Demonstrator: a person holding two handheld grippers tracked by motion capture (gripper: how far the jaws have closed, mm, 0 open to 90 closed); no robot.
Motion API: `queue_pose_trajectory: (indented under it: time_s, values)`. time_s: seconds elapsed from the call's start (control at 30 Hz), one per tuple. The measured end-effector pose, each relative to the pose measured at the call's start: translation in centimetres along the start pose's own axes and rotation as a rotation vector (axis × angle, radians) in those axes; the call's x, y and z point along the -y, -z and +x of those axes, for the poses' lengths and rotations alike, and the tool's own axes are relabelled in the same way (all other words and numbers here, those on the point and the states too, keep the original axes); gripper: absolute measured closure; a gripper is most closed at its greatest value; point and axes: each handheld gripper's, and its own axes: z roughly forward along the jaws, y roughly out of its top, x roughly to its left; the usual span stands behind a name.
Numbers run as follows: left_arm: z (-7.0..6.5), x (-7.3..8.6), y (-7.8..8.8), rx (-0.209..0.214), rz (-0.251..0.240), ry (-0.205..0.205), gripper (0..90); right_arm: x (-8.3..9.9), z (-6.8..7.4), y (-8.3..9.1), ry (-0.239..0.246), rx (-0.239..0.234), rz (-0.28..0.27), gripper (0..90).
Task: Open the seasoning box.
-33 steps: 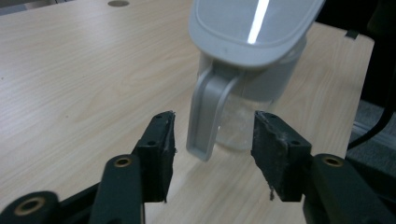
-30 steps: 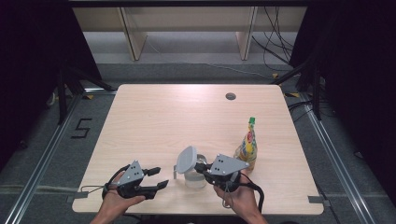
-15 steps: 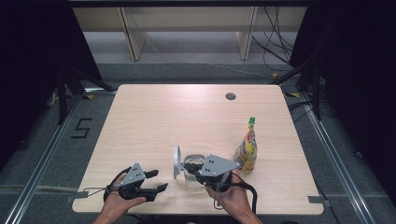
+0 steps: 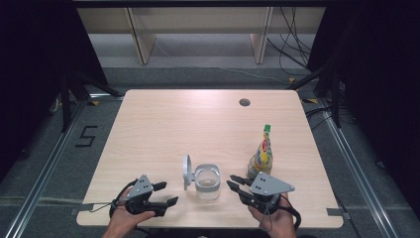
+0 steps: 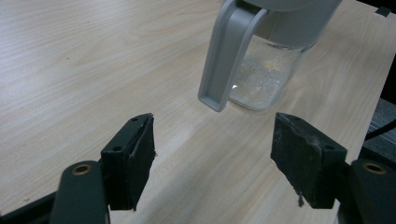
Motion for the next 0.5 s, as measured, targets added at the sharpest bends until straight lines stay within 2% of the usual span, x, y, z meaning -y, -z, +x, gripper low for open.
queue_pose_trajectory:
  time_s: [0.07, 0.1, 0.13, 0.2, 0.23, 0.27, 0.3, 0.33, 0.37, 0.4, 0.43, 0.47, 0.5]
  values:
    - [-0.2, 0.1, 0.0, -0.004, 0.004, 0.029, 28.8, 1.2, -0.5, 1.2, -0.026, 0.032, 0.007, 71.5]
    - [-0.3, 0.2, 0.0, -0.006, 0.006, 0.025, 28.8, 1.2, -0.5, 1.2, -0.026, 0.032, 0.007, 71.5]
    - [-0.2, 0.2, 0.0, -0.005, 0.01, 0.005, 28.8, 1.5, -0.6, 1.4, -0.031, 0.04, 0.012, 70.4]
    - [-0.3, 0.2, 0.0, -0.006, 0.018, 0.01, 28.8, 2.0, -0.9, 2.1, -0.032, 0.076, 0.004, 68.2]
    - [-0.3, 0.3, 0.0, -0.006, 0.02, 0.012, 28.8, 2.2, -0.9, 2.5, -0.067, 0.08, 0.016, 66.4]
    - [-0.5, 0.4, -0.1, -0.005, 0.021, 0.036, 28.7, 2.4, -1.0, 2.8, -0.089, 0.088, 0.029, 65.1]
    - [-0.5, 0.4, -0.1, -0.003, 0.029, 0.028, 28.5, 2.6, -1.2, 3.2, -0.078, 0.122, 0.022, 64.0]
    - [-0.5, 0.3, 0.0, -0.008, 0.037, 0.008, 28.4, 2.9, -1.4, 3.5, -0.094, 0.123, 0.027, 62.7]
    - [-0.5, 0.4, 0.0, -0.006, 0.041, 0.013, 28.2, 3.1, -1.6, 3.7, -0.101, 0.128, 0.033, 61.3]
    - [-0.6, 0.4, 0.0, -0.009, 0.043, 0.015, 28.3, 3.4, -1.9, 3.8, -0.089, 0.137, 0.036, 60.2]
    - [-0.6, 0.4, 0.0, -0.014, 0.042, 0.007, 28.2, 3.9, -2.1, 4.2, -0.123, 0.14, 0.057, 58.8]
    - [-0.7, 0.5, -0.1, -0.014, 0.037, 0.036, 27.9, 4.2, -2.2, 4.2, -0.119, 0.153, 0.048, 57.7]
    - [-0.8, 0.6, -0.1, -0.015, 0.037, 0.04, 27.8, 4.3, -2.3, 4.4, -0.146, 0.145, 0.067, 56.3]
